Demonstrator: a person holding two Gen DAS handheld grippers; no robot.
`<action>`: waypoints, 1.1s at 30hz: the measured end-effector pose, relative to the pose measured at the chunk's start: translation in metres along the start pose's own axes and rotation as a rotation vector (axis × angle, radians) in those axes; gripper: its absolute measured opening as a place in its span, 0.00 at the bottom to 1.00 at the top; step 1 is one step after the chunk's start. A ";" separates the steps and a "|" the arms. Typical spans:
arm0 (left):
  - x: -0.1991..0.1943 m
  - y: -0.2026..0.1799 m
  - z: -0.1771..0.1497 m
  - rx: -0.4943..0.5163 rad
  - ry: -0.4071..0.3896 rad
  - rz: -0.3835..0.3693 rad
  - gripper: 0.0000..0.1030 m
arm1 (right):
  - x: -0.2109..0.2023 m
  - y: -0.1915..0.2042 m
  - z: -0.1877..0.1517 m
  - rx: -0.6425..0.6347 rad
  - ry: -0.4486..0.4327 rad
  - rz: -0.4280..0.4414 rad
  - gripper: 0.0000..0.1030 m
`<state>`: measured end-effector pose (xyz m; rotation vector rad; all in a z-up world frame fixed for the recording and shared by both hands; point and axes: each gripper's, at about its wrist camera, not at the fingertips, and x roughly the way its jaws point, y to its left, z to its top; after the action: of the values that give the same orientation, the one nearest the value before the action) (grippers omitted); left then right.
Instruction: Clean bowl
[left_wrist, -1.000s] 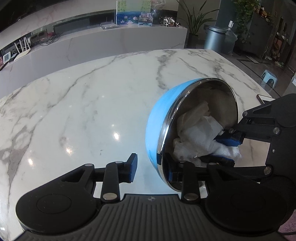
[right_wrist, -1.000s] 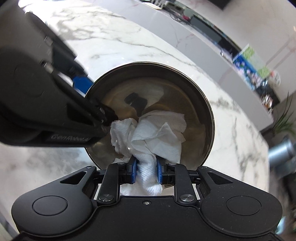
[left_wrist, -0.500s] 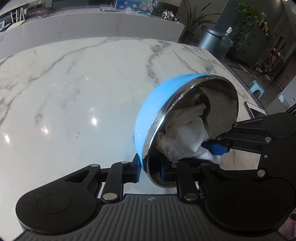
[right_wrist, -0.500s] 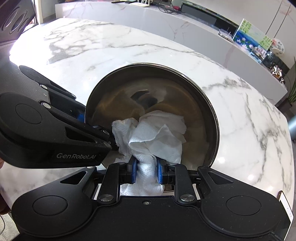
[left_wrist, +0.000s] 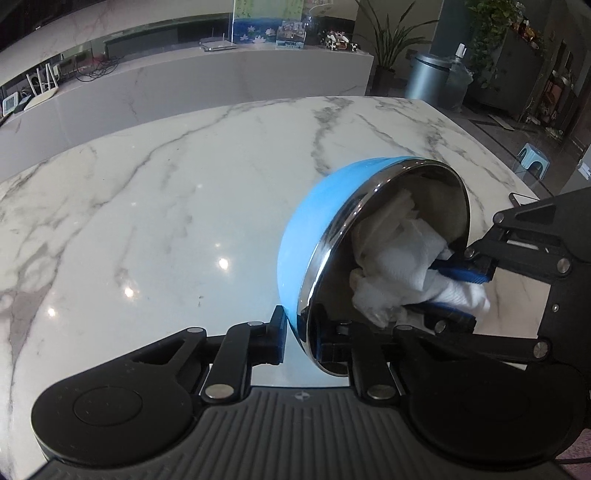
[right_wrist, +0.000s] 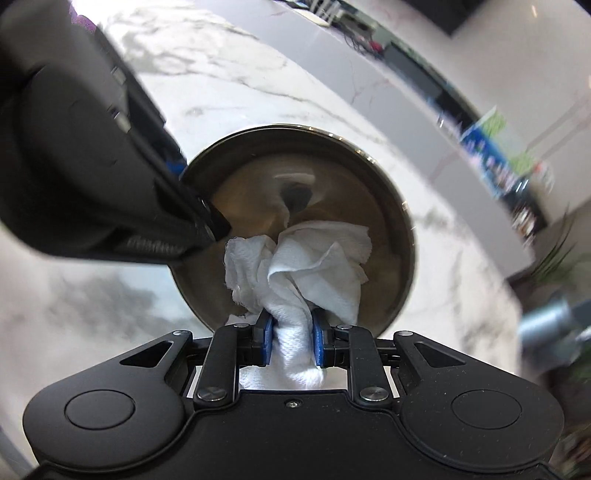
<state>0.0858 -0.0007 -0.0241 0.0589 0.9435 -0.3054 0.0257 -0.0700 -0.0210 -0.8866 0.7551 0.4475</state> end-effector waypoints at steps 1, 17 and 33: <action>0.000 0.000 0.000 0.004 -0.001 0.005 0.12 | -0.001 0.002 0.000 -0.021 -0.004 -0.017 0.18; 0.003 0.006 -0.003 -0.069 -0.026 -0.047 0.19 | 0.009 -0.011 0.015 0.079 0.023 0.072 0.18; 0.019 0.009 -0.002 -0.186 -0.014 -0.132 0.12 | 0.018 -0.040 0.005 0.377 0.023 0.261 0.18</action>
<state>0.0976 0.0042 -0.0409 -0.1765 0.9602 -0.3386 0.0654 -0.0882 -0.0115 -0.4428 0.9447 0.5038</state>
